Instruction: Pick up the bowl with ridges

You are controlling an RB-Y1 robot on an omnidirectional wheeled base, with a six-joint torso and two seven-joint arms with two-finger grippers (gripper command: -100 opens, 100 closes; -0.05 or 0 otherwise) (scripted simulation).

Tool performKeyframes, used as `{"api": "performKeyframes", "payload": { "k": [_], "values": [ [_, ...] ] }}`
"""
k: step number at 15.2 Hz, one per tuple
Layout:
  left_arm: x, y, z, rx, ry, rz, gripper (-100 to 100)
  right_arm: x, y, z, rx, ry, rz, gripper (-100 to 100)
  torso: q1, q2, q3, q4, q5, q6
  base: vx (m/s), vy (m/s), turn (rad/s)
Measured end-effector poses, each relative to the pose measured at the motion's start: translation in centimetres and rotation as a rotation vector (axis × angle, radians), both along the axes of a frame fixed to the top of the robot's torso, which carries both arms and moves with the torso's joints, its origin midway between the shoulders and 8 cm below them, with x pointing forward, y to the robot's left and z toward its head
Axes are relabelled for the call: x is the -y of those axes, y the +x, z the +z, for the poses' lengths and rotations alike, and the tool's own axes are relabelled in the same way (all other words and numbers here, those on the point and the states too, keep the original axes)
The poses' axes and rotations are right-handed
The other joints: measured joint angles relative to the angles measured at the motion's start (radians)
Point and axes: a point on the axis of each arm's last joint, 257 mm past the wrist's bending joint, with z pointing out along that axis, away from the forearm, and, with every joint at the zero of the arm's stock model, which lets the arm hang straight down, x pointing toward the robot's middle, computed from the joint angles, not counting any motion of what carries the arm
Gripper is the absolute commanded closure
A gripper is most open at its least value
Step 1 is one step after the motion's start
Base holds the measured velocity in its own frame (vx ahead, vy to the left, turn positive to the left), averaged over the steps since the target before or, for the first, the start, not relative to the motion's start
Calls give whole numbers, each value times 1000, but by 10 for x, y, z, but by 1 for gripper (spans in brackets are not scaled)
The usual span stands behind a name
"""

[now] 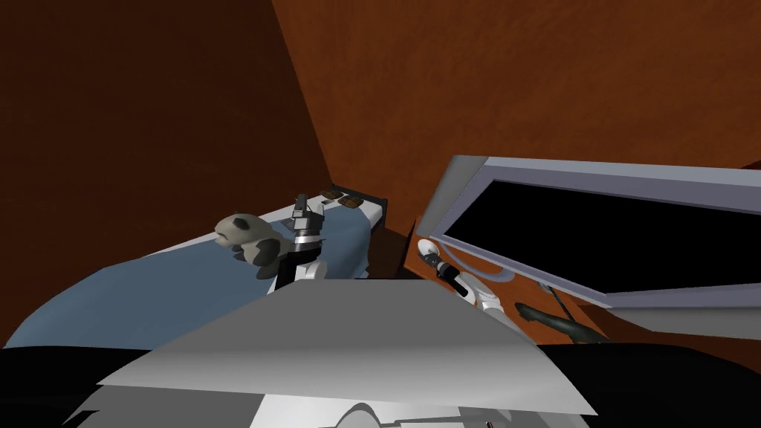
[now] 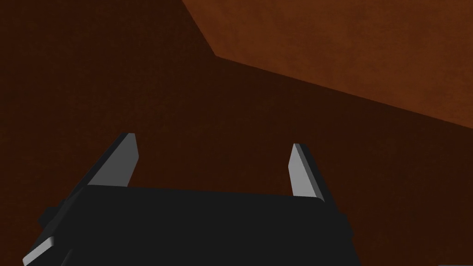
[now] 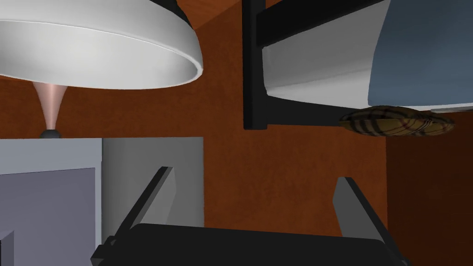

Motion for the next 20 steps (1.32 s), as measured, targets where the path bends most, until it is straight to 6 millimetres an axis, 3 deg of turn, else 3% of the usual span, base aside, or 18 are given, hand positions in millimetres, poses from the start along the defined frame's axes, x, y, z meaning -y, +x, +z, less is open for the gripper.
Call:
{"api": "performKeyframes", "payload": {
  "k": [6,15,20],
  "values": [
    [0,0,0,0,0,0,0,37,-22,-37,-98,-145,25,-100,1,-5,-3,-1,0,-1,60,55,197],
    [0,0,0,0,0,0,0,121,-85,-83,-301,-421,82,-100,1,-1,0,0,0,0,27,55,156],
    [0,0,0,0,0,0,0,165,-121,-95,-407,-546,115,-100,1,0,0,0,0,0,27,48,115]
  ]
}}
